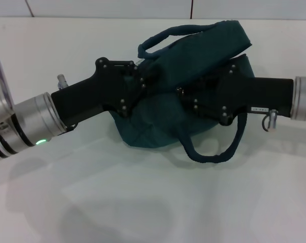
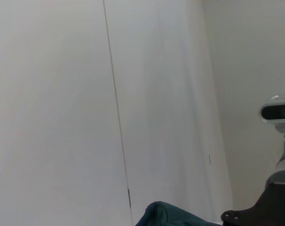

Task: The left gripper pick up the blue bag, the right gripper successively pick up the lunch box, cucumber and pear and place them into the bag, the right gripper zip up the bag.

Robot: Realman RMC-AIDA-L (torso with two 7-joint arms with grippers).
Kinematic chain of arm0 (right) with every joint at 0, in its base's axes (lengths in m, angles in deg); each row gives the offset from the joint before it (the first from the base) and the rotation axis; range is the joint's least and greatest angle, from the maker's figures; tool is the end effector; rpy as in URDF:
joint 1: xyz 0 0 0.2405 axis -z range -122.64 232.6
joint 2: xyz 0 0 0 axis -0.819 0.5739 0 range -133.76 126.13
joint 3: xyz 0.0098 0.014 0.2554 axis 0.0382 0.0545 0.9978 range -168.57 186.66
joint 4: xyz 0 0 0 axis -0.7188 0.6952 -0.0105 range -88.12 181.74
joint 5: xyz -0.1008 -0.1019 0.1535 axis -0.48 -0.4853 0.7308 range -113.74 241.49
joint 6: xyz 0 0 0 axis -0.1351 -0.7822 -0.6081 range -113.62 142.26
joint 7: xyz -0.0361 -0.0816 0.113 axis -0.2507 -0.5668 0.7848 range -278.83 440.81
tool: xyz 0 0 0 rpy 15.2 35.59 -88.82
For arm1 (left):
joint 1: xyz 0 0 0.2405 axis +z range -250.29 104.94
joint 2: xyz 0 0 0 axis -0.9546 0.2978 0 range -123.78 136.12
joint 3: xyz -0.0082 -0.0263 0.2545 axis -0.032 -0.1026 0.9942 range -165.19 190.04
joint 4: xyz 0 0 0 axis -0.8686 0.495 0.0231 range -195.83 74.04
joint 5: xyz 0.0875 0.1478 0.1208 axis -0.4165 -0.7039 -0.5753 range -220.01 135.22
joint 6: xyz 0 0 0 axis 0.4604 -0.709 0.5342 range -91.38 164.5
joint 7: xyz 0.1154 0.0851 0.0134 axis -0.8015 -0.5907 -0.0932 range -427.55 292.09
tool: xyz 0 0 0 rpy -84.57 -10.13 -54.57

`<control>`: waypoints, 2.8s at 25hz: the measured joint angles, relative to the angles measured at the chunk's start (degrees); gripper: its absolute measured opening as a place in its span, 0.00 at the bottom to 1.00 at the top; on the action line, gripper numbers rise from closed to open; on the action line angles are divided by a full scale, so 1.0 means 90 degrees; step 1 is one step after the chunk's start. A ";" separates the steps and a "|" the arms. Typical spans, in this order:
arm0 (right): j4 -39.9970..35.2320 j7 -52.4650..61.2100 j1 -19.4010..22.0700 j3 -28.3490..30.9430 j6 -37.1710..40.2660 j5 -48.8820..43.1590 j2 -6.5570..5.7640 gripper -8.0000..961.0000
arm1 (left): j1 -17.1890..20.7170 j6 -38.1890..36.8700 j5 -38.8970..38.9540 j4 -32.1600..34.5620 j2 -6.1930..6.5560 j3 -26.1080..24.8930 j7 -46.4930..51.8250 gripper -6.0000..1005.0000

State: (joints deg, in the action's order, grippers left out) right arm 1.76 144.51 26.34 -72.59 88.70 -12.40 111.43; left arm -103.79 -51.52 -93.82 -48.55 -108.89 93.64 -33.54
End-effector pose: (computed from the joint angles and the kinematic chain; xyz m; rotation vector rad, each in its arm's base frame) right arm 0.1813 0.3460 -0.0281 -2.7430 -0.0371 0.8112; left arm -0.2364 0.3169 -0.0310 -2.4332 -0.0436 -1.0956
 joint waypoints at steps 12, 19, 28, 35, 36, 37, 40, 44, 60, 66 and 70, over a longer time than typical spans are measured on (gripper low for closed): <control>0.0329 0.0495 -0.0318 0.0289 0.0393 -0.0046 -0.0059 0.35 | 0.0013 0.0006 -0.0044 0.0007 0.0002 0.0007 -0.0140 0.06; 0.0465 0.1153 -0.0362 0.0669 0.0802 -0.0079 -0.0226 0.35 | 0.0012 0.0010 -0.0094 0.0007 -0.0008 0.0008 -0.0225 0.06; 0.0554 0.1588 -0.0425 0.0688 0.0971 -0.0407 -0.0284 0.35 | 0.0023 0.0009 -0.0204 0.0005 -0.0040 -0.0003 -0.0298 0.06; 0.0352 0.1641 -0.0363 0.0712 0.0972 -0.0574 -0.0343 0.35 | 0.0020 0.0009 -0.0224 0.0006 -0.0075 -0.0005 -0.0330 0.06; 0.0341 0.1642 -0.0372 0.0712 0.0931 -0.0595 -0.0352 0.35 | 0.0020 0.0009 -0.0231 0.0005 -0.0076 -0.0008 -0.0330 0.06; 0.0341 0.1642 -0.0395 0.0712 0.0878 -0.0626 -0.0354 0.35 | 0.0019 0.0009 -0.0246 0.0005 -0.0079 -0.0022 -0.0331 0.06; 0.0344 0.1644 -0.0485 0.0707 0.0701 -0.0762 -0.0321 0.35 | 0.0010 0.0011 -0.0255 0.0005 -0.0079 -0.0034 -0.0332 0.06; 0.0352 0.1731 -0.0626 0.0694 0.0578 -0.1138 -0.0205 0.35 | -0.0009 0.0013 -0.0258 0.0005 -0.0078 -0.0034 -0.0332 0.06; 0.0315 0.1982 -0.0978 0.0670 0.0548 -0.1716 -0.0152 0.35 | 0.0038 0.0009 -0.0259 0.0147 -0.0096 -0.0030 -0.0332 0.06; 0.0265 0.2182 -0.1131 0.0690 0.0555 -0.1912 -0.0129 0.34 | 0.0034 0.0011 -0.0256 0.0151 -0.0106 -0.0031 -0.0332 0.06; 0.0213 0.2151 -0.1152 0.0669 0.0614 -0.1916 -0.0073 0.34 | 0.0042 0.0010 -0.0254 0.0152 -0.0106 -0.0031 -0.0332 0.06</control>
State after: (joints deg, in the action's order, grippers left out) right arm 3.67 163.86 15.97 -66.57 94.23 -29.64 110.78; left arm -103.41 -51.43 -96.11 -47.18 -109.85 93.37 -36.53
